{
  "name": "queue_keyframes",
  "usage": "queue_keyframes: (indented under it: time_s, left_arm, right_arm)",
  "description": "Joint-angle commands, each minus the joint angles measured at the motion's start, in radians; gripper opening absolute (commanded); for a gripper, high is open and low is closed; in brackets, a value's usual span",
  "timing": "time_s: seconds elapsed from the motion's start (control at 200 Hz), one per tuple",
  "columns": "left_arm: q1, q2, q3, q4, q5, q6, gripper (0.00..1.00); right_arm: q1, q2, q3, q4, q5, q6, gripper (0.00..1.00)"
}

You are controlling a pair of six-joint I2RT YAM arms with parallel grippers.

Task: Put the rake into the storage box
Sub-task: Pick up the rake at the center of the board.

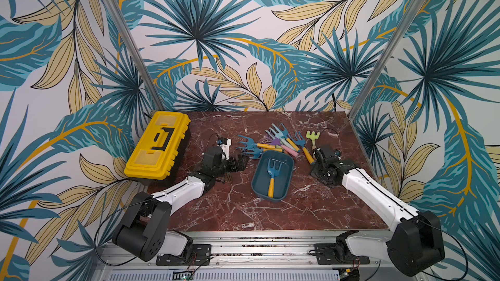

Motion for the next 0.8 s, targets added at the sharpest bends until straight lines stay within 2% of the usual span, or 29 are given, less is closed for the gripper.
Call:
queue_keyframes:
  time_s: [0.0, 0.145, 0.491, 0.741, 0.796]
  left_arm:
    - [-0.009, 0.010, 0.045, -0.040, 0.010, 0.043, 1.00]
    - [-0.010, 0.011, 0.055, -0.062, -0.004, 0.055, 1.00]
    - [-0.012, -0.014, 0.050, -0.084, -0.048, 0.073, 1.00]
    - [-0.012, -0.006, 0.048, -0.073, -0.048, 0.059, 1.00]
    - [-0.012, 0.005, 0.049, -0.073, -0.051, 0.052, 1.00]
  right_arm:
    - [-0.054, 0.053, -0.016, 0.043, -0.028, -0.043, 0.66]
    - [-0.095, 0.178, 0.027, 0.080, -0.090, -0.072, 0.64]
    - [-0.113, 0.411, 0.119, 0.125, -0.148, -0.072, 0.59]
    - [-0.122, 0.503, 0.156, 0.124, -0.158, -0.043, 0.55]
    - [-0.122, 0.507, 0.159, 0.114, -0.148, -0.046, 0.51]
